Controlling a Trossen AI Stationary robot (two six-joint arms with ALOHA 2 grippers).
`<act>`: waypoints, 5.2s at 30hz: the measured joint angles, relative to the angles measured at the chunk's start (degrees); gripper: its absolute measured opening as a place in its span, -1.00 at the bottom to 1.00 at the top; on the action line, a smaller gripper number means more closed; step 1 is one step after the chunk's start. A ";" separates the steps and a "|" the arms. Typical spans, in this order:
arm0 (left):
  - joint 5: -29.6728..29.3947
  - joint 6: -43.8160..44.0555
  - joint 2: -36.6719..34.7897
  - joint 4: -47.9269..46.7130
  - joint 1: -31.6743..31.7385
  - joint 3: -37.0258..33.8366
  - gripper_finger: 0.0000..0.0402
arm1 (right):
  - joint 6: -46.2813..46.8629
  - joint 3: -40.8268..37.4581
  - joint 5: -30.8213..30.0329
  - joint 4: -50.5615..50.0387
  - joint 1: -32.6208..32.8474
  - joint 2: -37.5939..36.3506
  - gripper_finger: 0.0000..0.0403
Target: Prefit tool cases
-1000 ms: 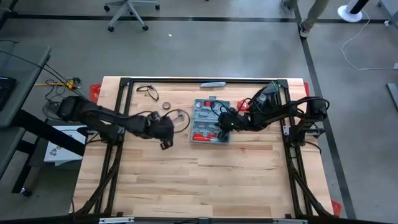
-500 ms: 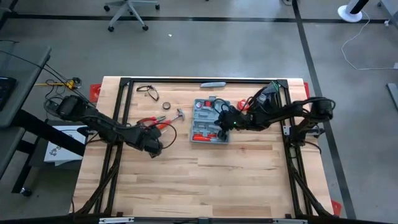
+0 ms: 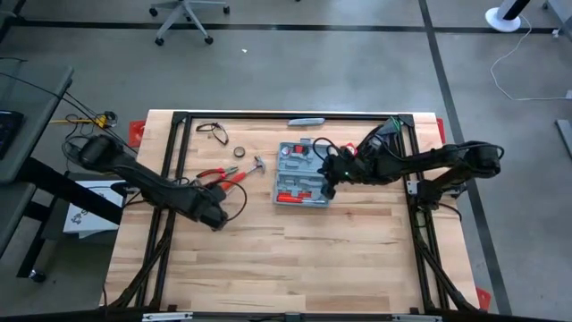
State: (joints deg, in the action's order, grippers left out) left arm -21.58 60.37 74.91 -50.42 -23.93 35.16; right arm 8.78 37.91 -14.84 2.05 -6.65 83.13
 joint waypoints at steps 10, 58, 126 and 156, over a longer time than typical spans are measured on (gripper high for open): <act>-17.89 -8.15 -5.59 9.95 0.80 2.84 -0.38 | 0.21 0.00 -0.01 -0.99 1.84 0.00 -1.00; 28.53 -66.47 24.02 51.38 28.34 16.87 -0.37 | 15.07 -6.27 1.42 10.91 11.89 4.70 -1.00; 18.00 -70.50 24.02 62.35 29.12 16.85 -0.37 | 17.77 -6.27 -0.79 10.53 13.44 4.68 -1.00; 17.87 -70.50 24.02 62.35 29.12 16.85 -0.37 | 17.77 -6.27 -0.79 10.53 13.44 4.68 -1.00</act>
State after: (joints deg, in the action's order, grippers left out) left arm -3.70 -10.13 98.94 11.92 5.19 52.01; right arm 26.55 31.64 -15.64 12.58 6.79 87.81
